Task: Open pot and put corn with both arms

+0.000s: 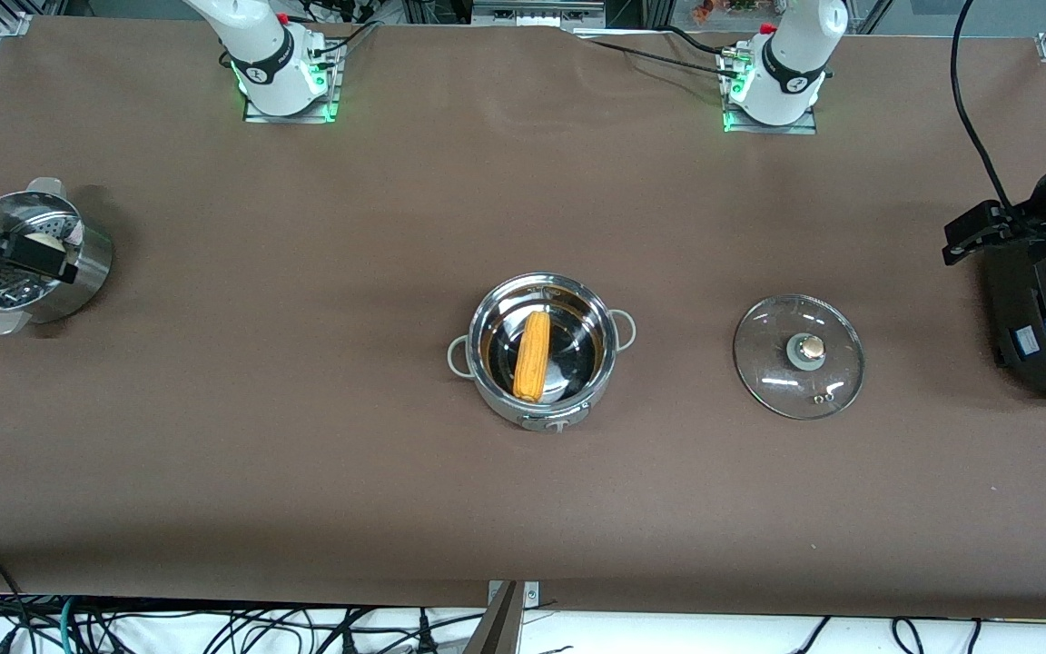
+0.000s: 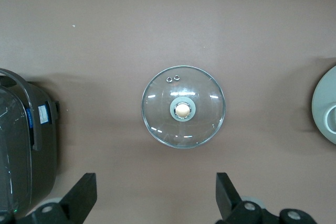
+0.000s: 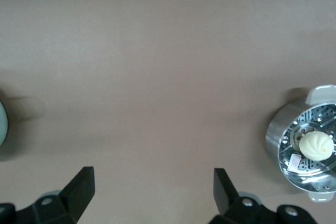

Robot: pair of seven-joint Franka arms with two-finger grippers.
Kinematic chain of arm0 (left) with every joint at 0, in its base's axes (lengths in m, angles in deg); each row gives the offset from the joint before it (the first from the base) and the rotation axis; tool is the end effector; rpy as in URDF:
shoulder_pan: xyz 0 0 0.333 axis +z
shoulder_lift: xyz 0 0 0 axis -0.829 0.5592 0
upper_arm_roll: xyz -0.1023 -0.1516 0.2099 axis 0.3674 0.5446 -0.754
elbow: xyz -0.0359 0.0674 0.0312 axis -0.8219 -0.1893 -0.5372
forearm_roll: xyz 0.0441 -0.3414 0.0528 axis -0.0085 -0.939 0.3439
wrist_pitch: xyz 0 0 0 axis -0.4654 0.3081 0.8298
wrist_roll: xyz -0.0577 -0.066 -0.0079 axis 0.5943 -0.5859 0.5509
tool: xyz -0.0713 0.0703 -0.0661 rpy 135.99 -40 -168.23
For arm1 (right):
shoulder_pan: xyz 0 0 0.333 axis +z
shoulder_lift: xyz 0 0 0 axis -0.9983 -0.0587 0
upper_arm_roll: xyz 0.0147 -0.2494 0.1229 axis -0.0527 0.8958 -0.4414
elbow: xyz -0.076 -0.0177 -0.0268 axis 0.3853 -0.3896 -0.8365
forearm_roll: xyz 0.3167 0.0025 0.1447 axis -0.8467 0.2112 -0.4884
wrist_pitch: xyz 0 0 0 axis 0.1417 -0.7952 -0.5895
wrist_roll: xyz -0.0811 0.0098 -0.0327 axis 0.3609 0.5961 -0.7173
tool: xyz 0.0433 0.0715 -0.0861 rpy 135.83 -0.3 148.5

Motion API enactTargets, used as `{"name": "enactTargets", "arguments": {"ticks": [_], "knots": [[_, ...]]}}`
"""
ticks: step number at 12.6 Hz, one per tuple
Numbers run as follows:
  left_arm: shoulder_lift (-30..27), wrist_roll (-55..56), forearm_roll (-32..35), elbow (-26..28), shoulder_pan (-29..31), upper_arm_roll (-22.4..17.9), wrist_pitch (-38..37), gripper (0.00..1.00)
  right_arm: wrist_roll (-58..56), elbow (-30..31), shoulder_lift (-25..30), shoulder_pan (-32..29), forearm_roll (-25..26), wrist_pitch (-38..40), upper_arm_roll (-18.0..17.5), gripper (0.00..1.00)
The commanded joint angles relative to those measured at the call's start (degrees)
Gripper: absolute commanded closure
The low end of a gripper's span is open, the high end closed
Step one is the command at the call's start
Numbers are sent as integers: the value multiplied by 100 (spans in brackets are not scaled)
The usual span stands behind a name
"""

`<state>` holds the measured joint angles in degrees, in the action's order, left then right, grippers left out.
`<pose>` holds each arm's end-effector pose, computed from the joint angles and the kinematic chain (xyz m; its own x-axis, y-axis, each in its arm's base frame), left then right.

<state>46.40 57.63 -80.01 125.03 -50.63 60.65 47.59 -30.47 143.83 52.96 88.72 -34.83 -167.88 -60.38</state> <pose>0.5342 0.0048 0.5581 0.9999 0.0118 -0.0116 0.0113 -0.9990 -0.0434 0.5516 -0.0455 0.5409 0.9875 -0.1441 -0.0635 -0.1466 -0.9885 -0.0377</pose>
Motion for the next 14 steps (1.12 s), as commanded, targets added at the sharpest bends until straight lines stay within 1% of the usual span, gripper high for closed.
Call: {"name": "enactTargets", "arguments": {"ticks": [1,2,4,7,11,14], "knots": [[2,5,-125,-73,26,1,-93,0,-260,709,881,-174,18,120,-365,0],[2,5,-125,-73,26,1,-93,0,-243,736,926,-191,158,218,-515,0],[2,5,-125,-73,26,1,-93,0,-252,815,883,-191,850,26,-638,0],[2,5,-125,-73,43,1,-102,0,-243,1026,918,-218,854,-53,-657,0],[-6,5,-125,-64,52,-34,-146,0,-252,780,567,-139,827,-45,-648,0],[-6,5,-125,-64,52,-42,-146,0,-252,771,549,-156,818,-63,-639,0]]}}
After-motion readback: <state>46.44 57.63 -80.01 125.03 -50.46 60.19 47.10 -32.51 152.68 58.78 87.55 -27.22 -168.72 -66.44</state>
